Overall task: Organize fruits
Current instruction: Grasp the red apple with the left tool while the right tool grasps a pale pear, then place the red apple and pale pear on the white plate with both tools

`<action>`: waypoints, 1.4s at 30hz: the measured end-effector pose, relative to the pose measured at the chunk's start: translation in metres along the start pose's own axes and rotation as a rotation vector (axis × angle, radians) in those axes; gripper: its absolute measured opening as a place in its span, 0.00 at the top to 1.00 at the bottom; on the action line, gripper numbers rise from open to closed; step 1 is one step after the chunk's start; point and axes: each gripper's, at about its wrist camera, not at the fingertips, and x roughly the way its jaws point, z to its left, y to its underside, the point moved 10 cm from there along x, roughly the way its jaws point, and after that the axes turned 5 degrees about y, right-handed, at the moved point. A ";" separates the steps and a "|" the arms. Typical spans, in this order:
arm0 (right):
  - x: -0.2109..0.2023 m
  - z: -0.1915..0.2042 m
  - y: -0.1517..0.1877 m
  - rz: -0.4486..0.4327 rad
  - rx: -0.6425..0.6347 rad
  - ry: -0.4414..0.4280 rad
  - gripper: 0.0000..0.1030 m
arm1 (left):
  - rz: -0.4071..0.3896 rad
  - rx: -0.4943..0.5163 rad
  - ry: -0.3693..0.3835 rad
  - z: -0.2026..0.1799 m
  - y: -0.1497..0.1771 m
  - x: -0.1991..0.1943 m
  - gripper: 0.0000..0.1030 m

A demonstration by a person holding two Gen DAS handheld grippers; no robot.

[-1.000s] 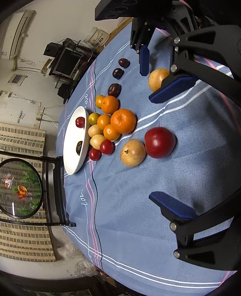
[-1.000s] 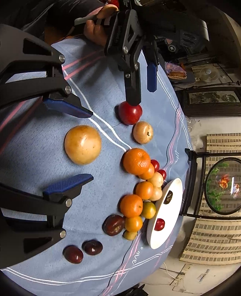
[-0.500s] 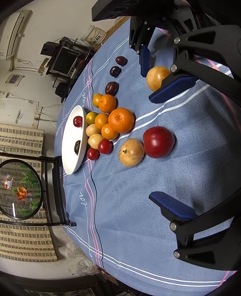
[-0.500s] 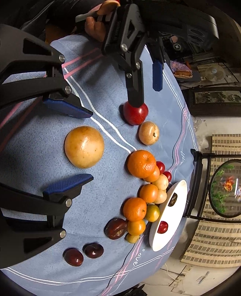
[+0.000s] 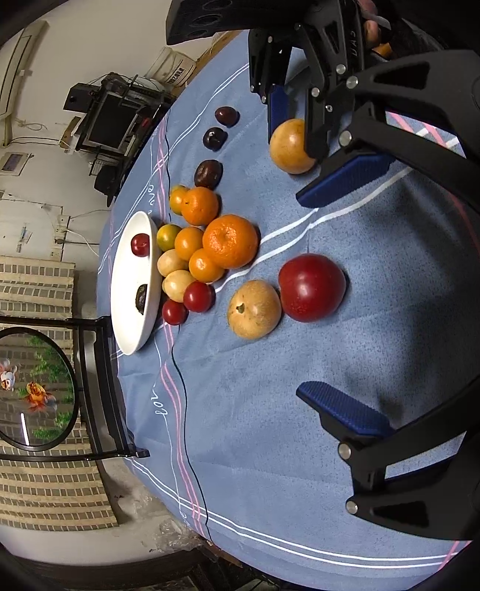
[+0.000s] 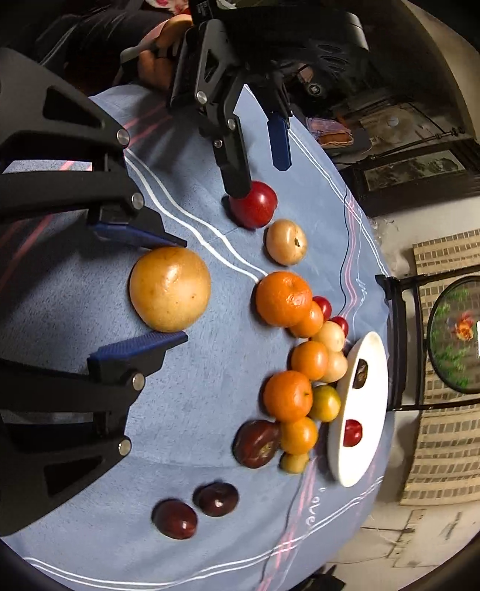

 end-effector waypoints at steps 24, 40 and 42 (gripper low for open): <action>-0.009 0.000 0.001 -0.037 0.009 -0.032 0.57 | 0.131 0.010 -0.020 -0.002 0.011 0.025 0.58; -0.037 -0.064 -0.081 -0.169 0.063 0.007 0.57 | 0.038 0.004 0.050 -0.010 -0.072 0.013 0.58; -0.036 -0.084 -0.107 -0.202 0.083 0.037 0.57 | 0.019 0.008 0.063 -0.009 -0.103 0.023 0.58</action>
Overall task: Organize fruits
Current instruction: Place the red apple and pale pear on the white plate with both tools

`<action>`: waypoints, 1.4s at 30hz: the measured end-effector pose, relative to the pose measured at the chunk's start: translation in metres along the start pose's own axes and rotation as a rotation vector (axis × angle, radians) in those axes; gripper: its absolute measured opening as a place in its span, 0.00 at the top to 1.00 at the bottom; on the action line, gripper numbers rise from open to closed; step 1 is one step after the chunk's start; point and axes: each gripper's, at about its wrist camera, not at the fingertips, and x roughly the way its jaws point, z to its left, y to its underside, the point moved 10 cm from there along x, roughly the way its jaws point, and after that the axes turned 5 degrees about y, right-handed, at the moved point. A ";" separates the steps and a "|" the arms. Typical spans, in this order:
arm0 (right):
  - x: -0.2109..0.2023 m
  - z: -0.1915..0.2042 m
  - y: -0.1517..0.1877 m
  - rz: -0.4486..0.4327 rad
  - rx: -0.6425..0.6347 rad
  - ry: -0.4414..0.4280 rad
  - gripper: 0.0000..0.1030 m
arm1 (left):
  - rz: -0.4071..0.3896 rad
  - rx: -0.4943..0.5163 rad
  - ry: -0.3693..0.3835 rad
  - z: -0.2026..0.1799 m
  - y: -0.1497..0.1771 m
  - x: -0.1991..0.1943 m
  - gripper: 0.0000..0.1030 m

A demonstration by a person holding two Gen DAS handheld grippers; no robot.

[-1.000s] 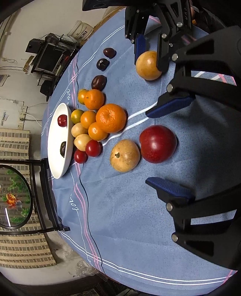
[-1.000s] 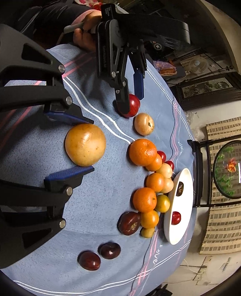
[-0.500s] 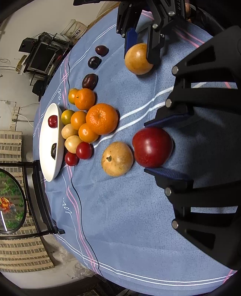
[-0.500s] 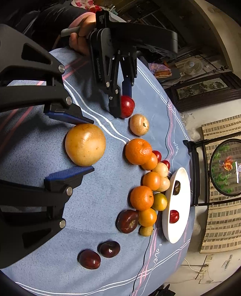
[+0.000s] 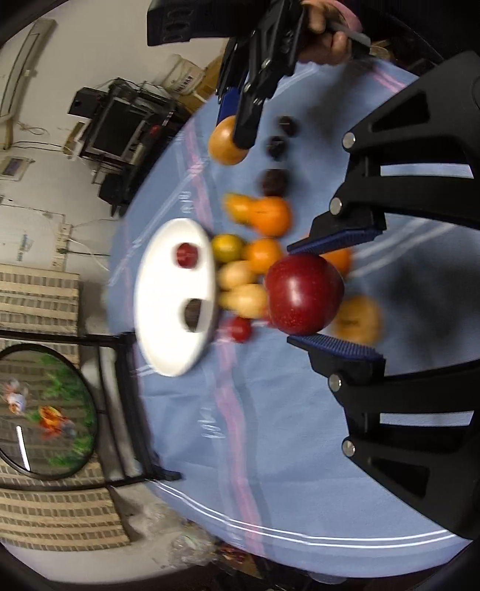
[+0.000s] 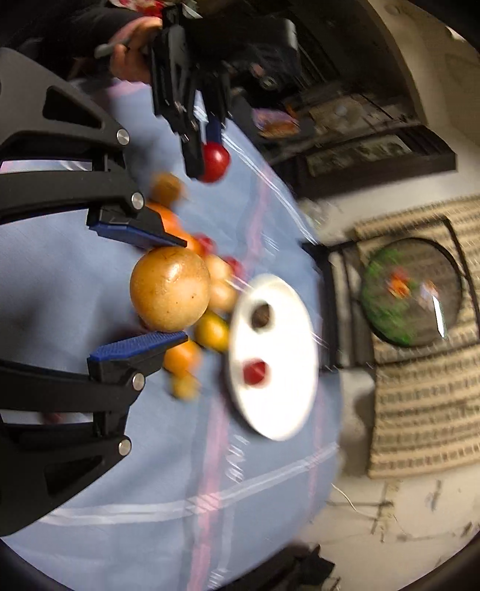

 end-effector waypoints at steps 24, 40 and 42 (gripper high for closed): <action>0.191 -0.112 -0.075 0.223 0.108 0.130 0.56 | 0.233 -0.178 -0.114 0.092 -0.119 0.221 0.48; 0.074 -0.079 -0.069 0.049 0.071 0.096 0.42 | 0.018 -0.009 -0.187 0.043 -0.109 0.089 0.11; 0.052 -0.074 -0.052 0.035 0.048 0.104 0.42 | -0.022 -0.001 -0.164 0.026 -0.092 0.064 0.07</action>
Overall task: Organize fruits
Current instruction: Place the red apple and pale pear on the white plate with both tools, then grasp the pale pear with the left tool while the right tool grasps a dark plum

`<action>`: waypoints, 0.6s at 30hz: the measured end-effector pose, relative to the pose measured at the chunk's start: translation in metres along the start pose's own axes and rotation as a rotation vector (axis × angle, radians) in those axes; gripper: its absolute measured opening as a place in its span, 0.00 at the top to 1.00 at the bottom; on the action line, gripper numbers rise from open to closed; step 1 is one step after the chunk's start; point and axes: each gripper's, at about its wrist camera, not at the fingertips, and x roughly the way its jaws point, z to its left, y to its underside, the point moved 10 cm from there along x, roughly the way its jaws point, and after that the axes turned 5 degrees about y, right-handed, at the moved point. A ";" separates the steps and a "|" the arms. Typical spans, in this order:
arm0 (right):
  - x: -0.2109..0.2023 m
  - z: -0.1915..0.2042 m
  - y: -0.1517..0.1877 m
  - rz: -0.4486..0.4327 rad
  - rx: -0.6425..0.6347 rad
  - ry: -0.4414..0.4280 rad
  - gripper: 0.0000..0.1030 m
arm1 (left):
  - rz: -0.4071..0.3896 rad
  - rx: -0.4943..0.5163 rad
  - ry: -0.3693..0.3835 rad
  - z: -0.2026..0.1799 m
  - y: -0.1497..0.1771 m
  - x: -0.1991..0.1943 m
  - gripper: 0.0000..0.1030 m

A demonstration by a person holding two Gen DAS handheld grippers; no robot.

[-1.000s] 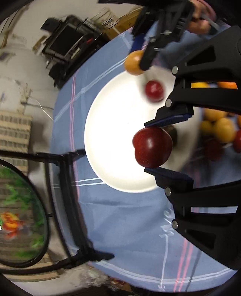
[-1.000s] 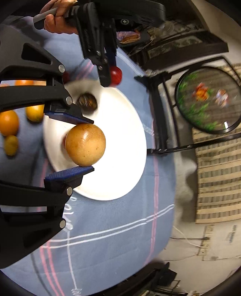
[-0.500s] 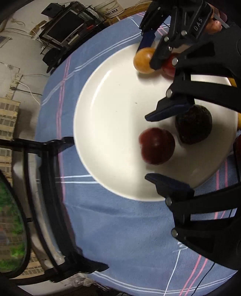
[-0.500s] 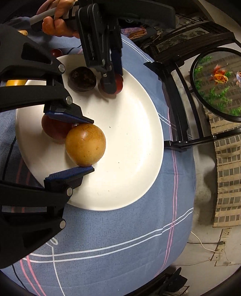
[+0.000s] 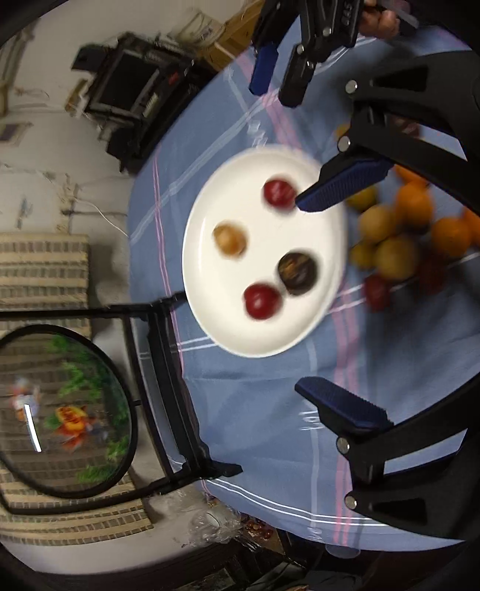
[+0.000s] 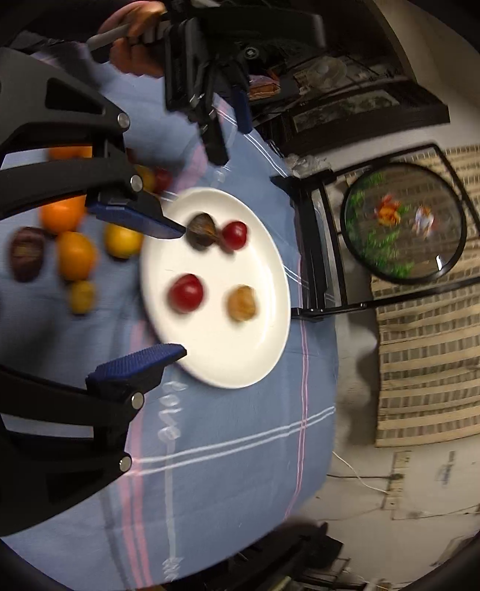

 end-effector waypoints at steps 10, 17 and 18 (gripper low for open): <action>-0.069 0.000 0.108 0.019 0.027 0.024 0.38 | -0.074 0.012 0.044 -0.061 0.115 -0.076 0.02; -0.060 -0.003 0.155 0.117 0.007 0.073 0.38 | 0.042 -0.060 0.007 -0.064 0.176 -0.063 0.02; -0.057 -0.001 0.162 0.152 0.008 0.075 0.38 | 0.026 -0.062 -0.002 -0.063 0.175 -0.064 0.02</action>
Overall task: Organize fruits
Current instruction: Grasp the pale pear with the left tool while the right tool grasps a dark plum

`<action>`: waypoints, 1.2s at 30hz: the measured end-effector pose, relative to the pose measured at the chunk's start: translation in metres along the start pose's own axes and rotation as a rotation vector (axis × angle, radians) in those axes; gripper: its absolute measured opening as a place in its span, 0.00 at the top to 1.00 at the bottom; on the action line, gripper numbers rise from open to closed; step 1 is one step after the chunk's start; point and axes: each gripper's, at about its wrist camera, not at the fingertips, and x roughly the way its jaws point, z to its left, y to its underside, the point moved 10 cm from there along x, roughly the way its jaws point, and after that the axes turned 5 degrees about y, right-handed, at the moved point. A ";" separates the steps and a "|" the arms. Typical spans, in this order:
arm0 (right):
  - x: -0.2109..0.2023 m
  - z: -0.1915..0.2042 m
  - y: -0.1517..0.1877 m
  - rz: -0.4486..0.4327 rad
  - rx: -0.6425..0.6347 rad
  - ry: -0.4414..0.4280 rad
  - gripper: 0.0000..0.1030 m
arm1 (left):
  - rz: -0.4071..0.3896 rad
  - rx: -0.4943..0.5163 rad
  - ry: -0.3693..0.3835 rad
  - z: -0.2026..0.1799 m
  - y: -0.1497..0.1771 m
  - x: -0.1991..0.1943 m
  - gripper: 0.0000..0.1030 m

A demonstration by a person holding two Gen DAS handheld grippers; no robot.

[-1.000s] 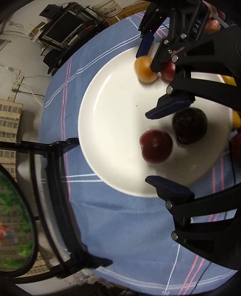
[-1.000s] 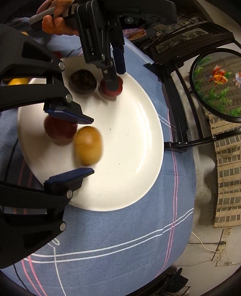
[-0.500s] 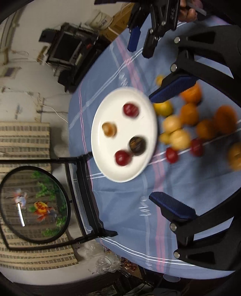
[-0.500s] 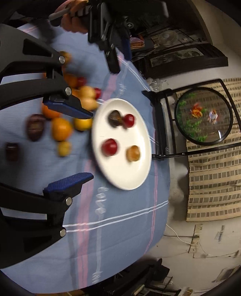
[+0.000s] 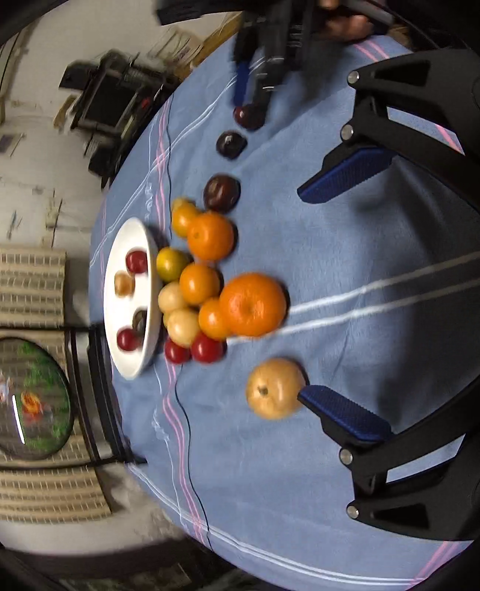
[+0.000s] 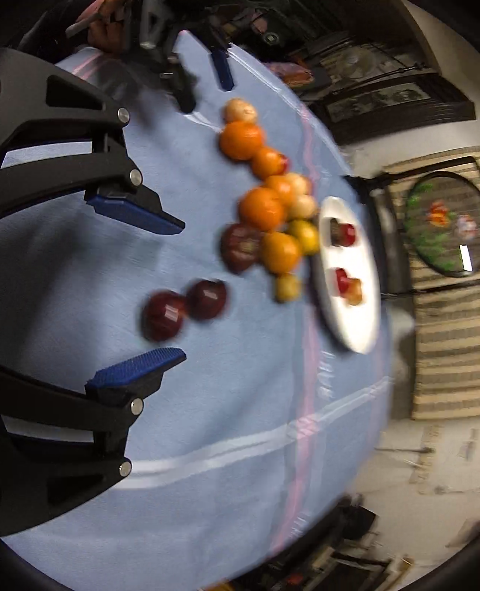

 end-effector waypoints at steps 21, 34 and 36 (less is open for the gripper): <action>0.004 -0.014 0.001 0.022 0.051 0.045 0.52 | -0.015 -0.109 0.077 0.013 -0.002 0.003 0.02; 0.008 -0.021 0.000 0.036 0.095 0.042 0.68 | -0.010 -0.219 0.108 0.027 -0.002 0.006 0.02; 0.007 -0.022 0.000 0.028 0.101 0.034 0.68 | -0.012 -0.221 0.138 0.029 -0.004 0.006 0.02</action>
